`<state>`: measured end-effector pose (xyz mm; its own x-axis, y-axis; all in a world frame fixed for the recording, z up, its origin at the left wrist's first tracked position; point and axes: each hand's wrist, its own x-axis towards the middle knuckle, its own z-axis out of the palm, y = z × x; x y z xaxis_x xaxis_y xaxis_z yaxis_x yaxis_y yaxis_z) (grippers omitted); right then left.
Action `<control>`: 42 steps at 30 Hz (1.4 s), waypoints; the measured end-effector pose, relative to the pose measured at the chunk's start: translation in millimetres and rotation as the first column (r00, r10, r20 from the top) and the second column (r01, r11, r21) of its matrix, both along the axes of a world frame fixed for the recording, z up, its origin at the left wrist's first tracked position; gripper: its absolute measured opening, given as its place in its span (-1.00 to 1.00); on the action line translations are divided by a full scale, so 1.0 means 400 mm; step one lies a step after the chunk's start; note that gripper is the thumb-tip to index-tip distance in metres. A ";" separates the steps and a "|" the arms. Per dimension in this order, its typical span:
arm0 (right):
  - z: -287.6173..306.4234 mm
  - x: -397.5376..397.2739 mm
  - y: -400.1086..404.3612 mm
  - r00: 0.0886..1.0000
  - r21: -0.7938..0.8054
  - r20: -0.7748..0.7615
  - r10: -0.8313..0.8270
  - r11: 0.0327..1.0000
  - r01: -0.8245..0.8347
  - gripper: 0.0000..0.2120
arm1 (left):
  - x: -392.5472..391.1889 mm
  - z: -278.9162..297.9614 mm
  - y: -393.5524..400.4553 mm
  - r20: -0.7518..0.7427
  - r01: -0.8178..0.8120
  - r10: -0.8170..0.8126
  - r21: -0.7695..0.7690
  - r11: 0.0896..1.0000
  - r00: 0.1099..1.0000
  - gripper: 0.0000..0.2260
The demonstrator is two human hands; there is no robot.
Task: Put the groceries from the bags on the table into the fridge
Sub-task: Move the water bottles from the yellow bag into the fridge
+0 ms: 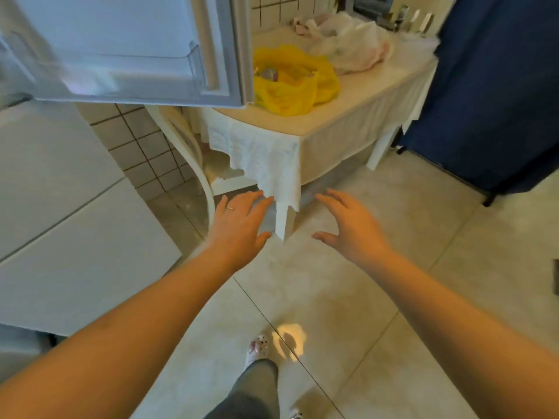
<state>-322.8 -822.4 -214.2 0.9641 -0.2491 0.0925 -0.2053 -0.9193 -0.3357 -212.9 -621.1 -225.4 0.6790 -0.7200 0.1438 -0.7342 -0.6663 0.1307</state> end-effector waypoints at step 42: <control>0.015 1.177 -1.253 0.847 0.087 -0.112 0.520 0.854 -0.512 -0.33 | 0.900 -0.066 -1.156 -0.068 -0.494 0.489 -0.116 0.862 0.870 -0.41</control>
<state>148.0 -1323.8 -208.1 0.9573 0.2866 -0.0379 0.2500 -0.8865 -0.3894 147.0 -1083.6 -251.7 0.9461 -0.2691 0.1803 -0.3094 -0.9156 0.2568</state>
